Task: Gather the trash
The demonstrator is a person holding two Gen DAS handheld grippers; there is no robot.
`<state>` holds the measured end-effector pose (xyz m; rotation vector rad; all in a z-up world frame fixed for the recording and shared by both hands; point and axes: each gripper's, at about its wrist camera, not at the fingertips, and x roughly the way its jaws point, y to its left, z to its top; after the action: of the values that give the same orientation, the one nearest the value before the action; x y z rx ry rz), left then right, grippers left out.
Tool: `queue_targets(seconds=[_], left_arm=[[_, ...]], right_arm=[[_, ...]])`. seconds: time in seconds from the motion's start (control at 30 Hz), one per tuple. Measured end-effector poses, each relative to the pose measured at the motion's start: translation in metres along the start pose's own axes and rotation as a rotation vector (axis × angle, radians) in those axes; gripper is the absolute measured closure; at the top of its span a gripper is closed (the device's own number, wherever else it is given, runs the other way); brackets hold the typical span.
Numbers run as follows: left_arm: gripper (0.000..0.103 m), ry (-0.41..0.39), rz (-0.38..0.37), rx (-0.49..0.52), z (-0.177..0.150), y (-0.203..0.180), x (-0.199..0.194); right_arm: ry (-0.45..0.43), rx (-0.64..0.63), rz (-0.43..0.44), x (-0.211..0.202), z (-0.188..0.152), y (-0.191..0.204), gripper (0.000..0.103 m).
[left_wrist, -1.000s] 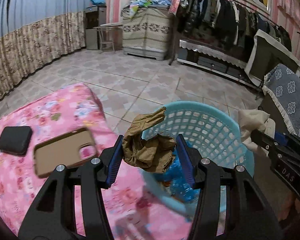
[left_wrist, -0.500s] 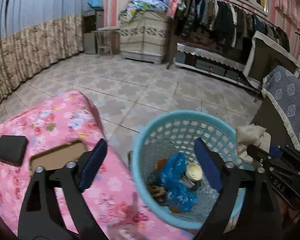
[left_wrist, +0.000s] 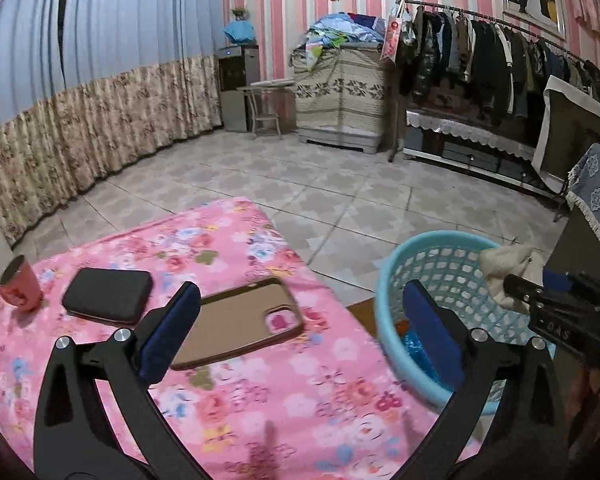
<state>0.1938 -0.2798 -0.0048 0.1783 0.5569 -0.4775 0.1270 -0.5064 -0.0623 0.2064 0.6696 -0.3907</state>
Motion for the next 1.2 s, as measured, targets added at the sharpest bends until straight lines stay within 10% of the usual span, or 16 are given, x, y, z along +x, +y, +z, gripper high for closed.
queue_targets(seconds=[0.5, 1.2], left_arm=[[0.005, -0.088, 0.090, -0.082, -0.025, 0.057, -0.090], [0.005, -0.068, 0.342, -0.239, -0.147, 0.170, -0.228]], right_arm=[[-0.099, -0.049, 0.004, -0.057, -0.006, 0.036, 0.005], [-0.199, -0.213, 0.253, -0.172, -0.089, 0.191, 0.005]])
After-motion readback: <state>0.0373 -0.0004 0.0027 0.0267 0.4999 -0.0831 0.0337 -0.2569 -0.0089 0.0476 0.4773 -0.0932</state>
